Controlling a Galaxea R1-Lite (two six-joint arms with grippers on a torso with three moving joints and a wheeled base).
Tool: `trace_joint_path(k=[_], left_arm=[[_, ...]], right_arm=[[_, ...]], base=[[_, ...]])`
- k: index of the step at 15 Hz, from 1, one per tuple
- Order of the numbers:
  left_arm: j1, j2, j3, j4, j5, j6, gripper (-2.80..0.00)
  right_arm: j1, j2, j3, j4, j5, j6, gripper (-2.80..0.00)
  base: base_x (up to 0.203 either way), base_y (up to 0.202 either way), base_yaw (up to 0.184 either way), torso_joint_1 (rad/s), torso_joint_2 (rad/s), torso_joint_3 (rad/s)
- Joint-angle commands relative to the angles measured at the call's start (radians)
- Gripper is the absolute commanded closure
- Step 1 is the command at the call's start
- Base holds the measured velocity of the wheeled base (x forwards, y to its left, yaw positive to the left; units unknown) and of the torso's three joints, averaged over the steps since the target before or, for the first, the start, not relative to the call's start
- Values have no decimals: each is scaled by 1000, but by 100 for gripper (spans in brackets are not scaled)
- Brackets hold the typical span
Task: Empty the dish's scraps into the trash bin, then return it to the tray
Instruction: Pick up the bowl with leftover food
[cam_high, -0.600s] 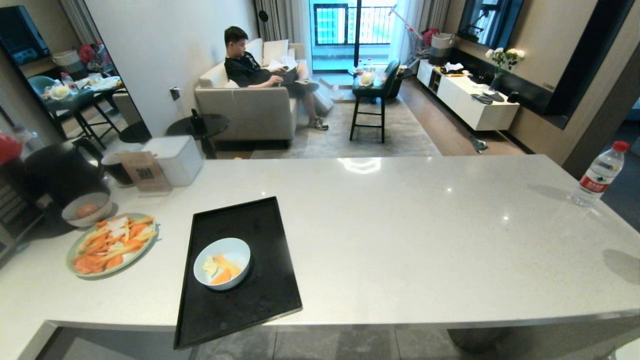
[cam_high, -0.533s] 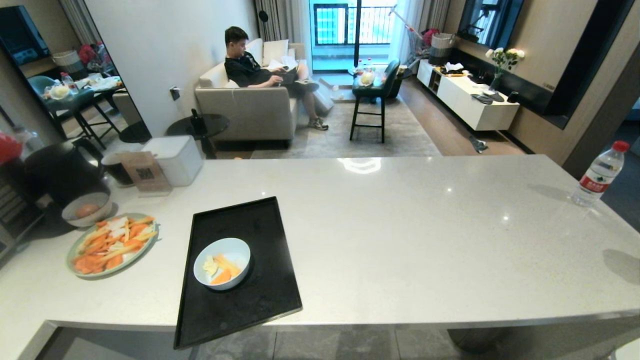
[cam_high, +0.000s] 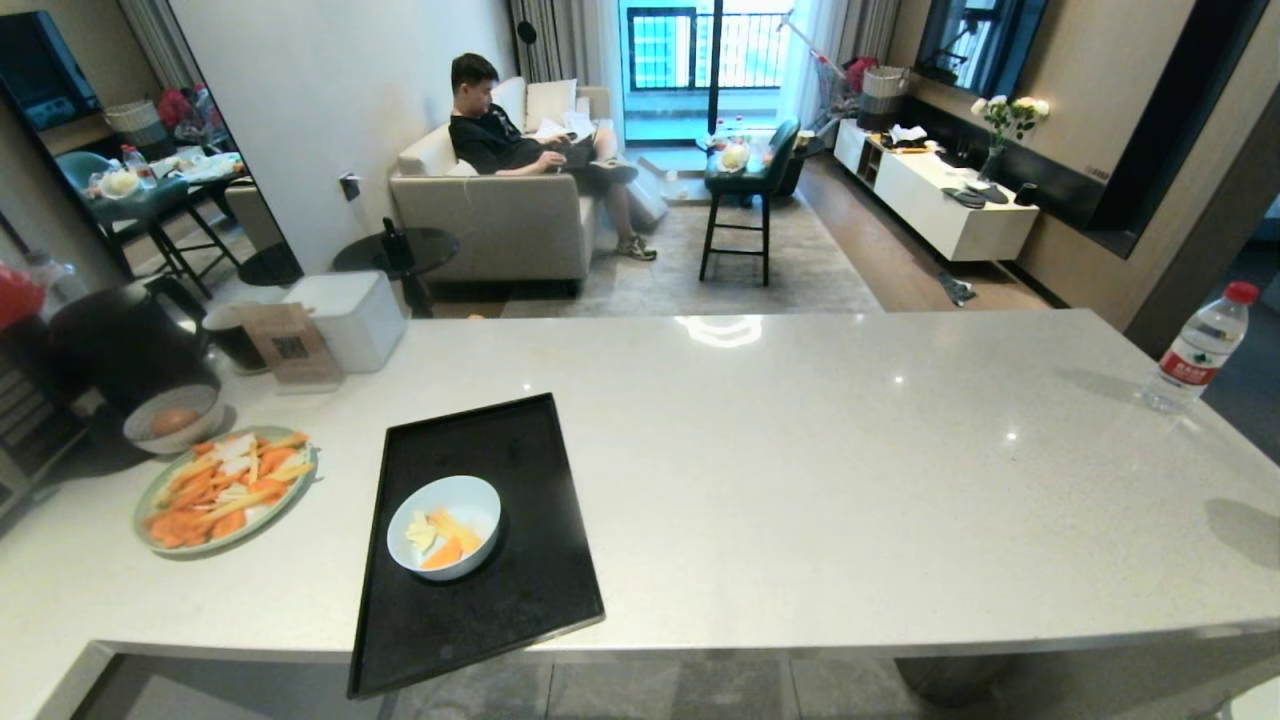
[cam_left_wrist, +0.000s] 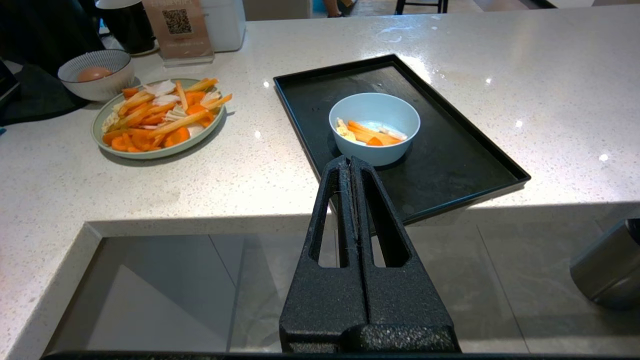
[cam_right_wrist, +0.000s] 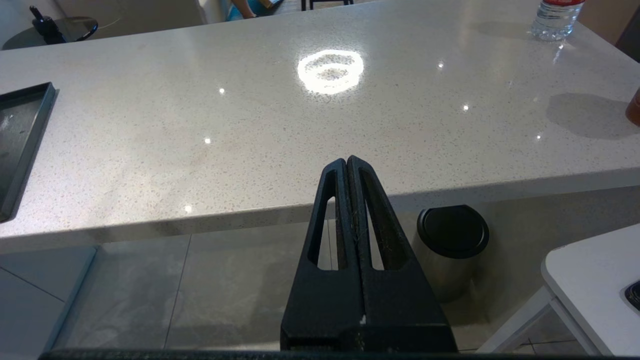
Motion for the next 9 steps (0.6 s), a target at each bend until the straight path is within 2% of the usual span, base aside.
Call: trace_joint_path(k=[1, 9], left_arm=[[0, 0, 0, 0, 0, 0, 0], [0, 1, 0, 4, 0, 3, 0]], right_arm=[[0, 0, 0, 0, 0, 0, 0], [0, 0, -1, 0, 0, 0, 0]], base=[[0, 0, 0, 0, 0, 0], [0, 0, 0, 0, 0, 0]])
